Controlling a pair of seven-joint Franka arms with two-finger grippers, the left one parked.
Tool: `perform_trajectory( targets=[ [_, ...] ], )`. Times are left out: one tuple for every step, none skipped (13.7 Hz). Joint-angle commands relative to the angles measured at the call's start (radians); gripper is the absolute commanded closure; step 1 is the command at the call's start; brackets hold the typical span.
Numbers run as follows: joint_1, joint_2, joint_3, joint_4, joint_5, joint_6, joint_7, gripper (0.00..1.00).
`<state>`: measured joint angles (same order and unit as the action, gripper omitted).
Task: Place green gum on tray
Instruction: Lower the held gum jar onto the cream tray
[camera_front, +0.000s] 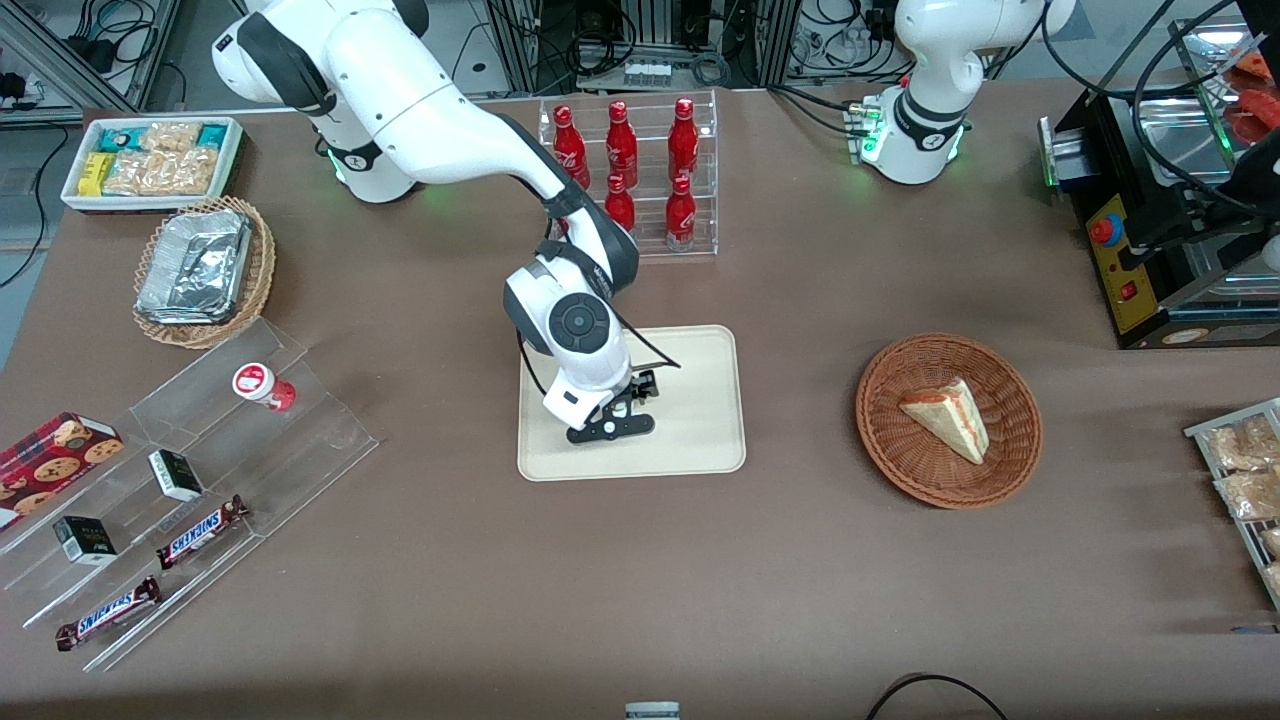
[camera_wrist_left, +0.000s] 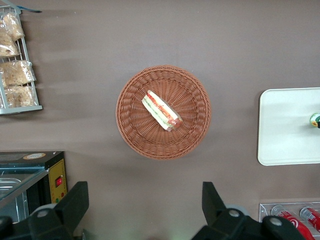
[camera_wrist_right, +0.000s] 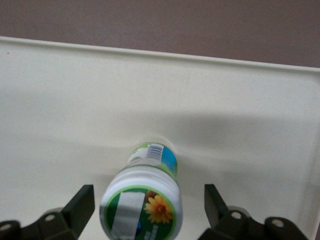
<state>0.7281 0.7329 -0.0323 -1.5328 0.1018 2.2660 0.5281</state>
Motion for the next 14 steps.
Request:
perform_trajectory(
  targets=[
    [0.011, 0.022, -0.012, 0.037, -0.002, 0.001, 0.0, 0.0],
    [0.011, 0.02, -0.012, 0.037, -0.002, 0.001, -0.002, 0.0],
    [0.011, 0.017, -0.012, 0.037, -0.005, 0.0, -0.004, 0.0],
    [0.011, 0.014, -0.012, 0.037, -0.007, -0.003, -0.004, 0.0],
    [0.011, 0.008, -0.012, 0.037, -0.007, -0.008, -0.005, 0.0],
    [0.01, -0.007, -0.012, 0.037, -0.007, -0.013, -0.007, 0.0],
    [0.008, -0.01, -0.012, 0.037, -0.007, -0.016, -0.01, 0.0],
    [0.005, -0.024, -0.012, 0.036, -0.007, -0.04, -0.02, 0.0],
    [0.001, -0.042, -0.012, 0.036, -0.007, -0.075, -0.033, 0.0],
    [-0.004, -0.061, -0.012, 0.036, -0.007, -0.097, -0.043, 0.0],
    [-0.006, -0.082, -0.014, 0.031, -0.007, -0.12, -0.057, 0.0],
    [-0.007, -0.102, -0.017, 0.031, -0.007, -0.156, -0.075, 0.0],
    [-0.009, -0.125, -0.018, 0.031, -0.007, -0.195, -0.108, 0.0],
    [-0.009, -0.145, -0.02, 0.026, -0.005, -0.227, -0.134, 0.0]
  ],
)
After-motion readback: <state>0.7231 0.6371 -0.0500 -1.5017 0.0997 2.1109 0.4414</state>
